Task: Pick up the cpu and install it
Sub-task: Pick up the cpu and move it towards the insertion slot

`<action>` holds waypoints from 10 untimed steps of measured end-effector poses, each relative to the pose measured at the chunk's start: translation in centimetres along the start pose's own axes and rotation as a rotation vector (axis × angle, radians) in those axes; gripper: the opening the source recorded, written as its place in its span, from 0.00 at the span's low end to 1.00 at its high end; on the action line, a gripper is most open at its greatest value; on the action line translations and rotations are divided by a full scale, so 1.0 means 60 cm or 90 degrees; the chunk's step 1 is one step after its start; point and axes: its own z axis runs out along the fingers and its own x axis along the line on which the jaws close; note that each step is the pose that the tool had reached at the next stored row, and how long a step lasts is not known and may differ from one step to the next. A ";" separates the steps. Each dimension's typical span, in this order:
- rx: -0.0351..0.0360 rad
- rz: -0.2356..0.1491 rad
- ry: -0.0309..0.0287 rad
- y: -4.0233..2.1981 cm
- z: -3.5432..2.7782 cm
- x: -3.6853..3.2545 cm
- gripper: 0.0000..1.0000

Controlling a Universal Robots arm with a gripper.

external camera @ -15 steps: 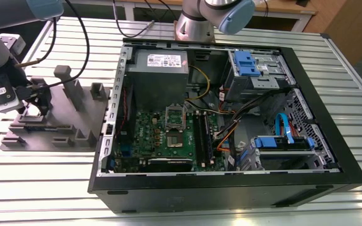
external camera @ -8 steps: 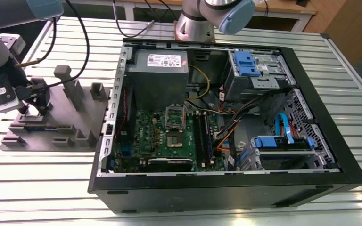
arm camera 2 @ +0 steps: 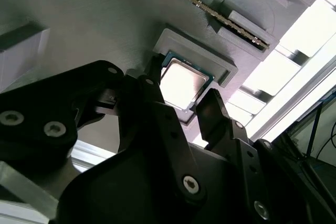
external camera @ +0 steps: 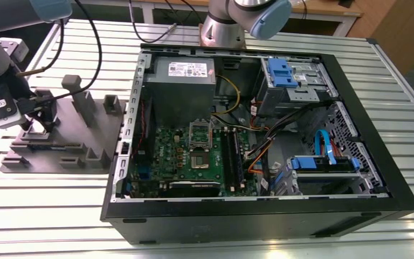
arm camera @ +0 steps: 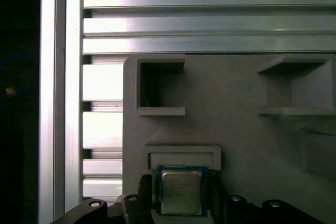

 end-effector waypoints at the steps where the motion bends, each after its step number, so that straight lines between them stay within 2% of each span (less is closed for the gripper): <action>1: 0.0003 0.000 -0.0002 0.000 0.000 0.000 0.54; 5: 0.0022 0.000 -0.0030 0.000 0.000 0.000 0.54; 10: 0.0023 0.000 -0.0036 0.000 0.000 0.001 0.54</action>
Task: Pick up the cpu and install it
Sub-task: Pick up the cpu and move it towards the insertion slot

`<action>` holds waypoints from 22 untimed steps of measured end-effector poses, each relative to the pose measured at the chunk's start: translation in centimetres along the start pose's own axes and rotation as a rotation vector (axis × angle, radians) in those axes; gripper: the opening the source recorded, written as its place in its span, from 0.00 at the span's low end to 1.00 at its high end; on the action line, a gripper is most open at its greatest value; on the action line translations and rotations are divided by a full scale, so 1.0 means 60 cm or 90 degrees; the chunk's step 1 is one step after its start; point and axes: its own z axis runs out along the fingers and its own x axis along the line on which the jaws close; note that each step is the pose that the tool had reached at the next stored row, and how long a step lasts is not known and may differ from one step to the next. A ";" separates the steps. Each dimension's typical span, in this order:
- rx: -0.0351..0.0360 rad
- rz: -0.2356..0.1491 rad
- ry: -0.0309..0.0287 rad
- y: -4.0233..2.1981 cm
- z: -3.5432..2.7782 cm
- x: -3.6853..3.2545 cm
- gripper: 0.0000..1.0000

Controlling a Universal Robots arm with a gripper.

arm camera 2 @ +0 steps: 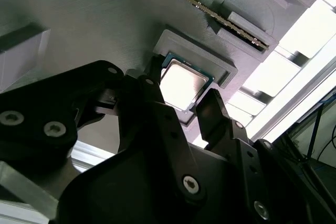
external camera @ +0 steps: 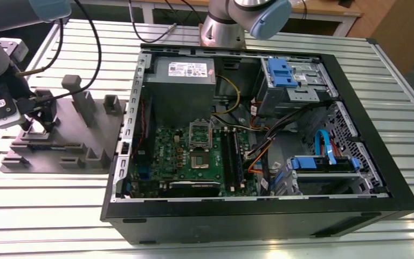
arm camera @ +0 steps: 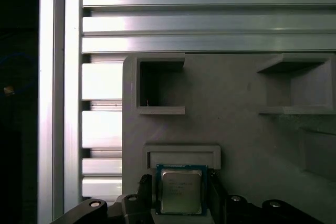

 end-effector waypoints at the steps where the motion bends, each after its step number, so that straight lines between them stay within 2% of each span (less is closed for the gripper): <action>1: 0.0000 0.000 0.0000 0.000 0.000 0.000 0.54; 7: 0.0001 0.000 0.0000 0.000 0.000 0.000 0.54; 9: 0.0001 0.000 0.0000 0.000 0.000 0.000 0.52; 10: 0.0001 0.000 0.0000 0.000 0.000 0.000 0.47; 15: 0.0000 0.000 -0.0001 0.000 -0.001 0.000 0.47; 22: 0.0001 0.000 0.0000 0.001 -0.013 0.000 0.47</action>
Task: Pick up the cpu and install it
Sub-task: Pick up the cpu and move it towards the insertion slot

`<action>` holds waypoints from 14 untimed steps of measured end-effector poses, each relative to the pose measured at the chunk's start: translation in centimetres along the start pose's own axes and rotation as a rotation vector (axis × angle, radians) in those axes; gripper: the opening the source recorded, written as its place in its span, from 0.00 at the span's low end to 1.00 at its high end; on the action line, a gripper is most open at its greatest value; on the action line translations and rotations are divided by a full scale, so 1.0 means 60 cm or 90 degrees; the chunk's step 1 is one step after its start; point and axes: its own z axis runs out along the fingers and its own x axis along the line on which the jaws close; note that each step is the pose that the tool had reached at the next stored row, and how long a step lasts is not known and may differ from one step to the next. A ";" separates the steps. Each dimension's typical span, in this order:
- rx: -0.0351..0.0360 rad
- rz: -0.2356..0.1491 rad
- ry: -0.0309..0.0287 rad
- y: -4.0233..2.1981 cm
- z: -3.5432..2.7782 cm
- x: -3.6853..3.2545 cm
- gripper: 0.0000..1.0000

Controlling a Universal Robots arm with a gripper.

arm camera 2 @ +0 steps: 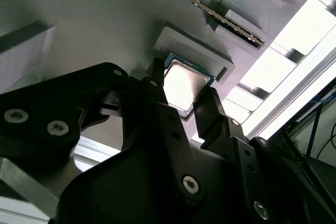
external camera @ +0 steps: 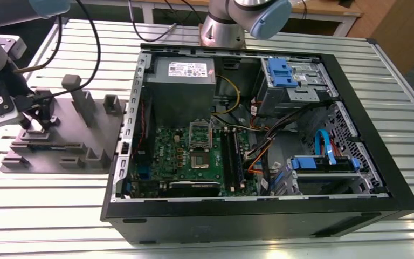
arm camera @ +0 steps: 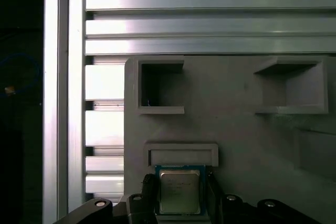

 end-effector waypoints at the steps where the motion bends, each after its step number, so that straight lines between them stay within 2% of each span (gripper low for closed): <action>1: 0.0000 0.000 0.0000 0.000 -0.002 0.000 0.47; 7: 0.0000 0.000 -0.0001 0.001 -0.017 0.000 0.47; 14: 0.0000 0.000 0.0000 0.002 -0.055 0.000 0.47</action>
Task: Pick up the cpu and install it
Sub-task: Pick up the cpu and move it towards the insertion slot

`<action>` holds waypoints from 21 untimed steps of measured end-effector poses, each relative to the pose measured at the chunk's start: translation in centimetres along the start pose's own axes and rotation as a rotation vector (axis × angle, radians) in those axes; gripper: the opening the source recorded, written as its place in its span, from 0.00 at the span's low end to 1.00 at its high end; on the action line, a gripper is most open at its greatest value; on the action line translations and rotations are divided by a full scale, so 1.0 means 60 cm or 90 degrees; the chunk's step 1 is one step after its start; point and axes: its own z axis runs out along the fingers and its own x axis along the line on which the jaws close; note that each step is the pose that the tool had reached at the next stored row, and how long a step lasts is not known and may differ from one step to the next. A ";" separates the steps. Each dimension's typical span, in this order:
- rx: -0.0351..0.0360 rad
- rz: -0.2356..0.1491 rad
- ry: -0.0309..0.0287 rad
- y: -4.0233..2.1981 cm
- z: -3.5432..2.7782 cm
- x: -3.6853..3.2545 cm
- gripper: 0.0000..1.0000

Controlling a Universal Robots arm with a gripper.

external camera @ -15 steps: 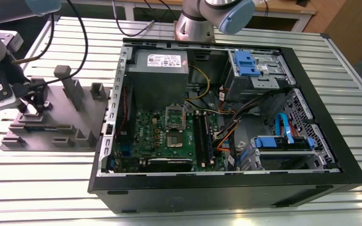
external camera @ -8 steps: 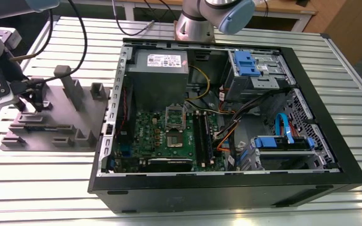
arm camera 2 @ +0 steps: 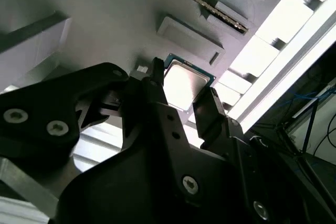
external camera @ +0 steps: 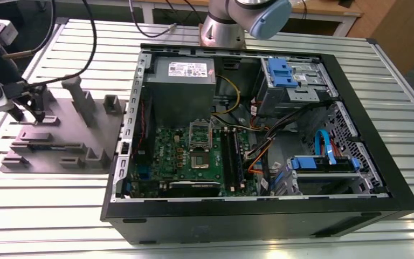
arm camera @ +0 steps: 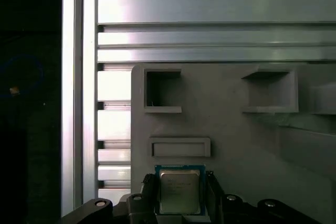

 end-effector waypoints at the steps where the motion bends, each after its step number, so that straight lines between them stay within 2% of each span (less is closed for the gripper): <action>1: 0.0000 0.000 -0.0001 0.000 -0.005 0.000 0.47; 7: 0.0000 0.000 -0.0001 0.001 -0.030 0.000 0.47; 21: 0.0000 0.000 0.0000 0.003 -0.062 0.000 0.47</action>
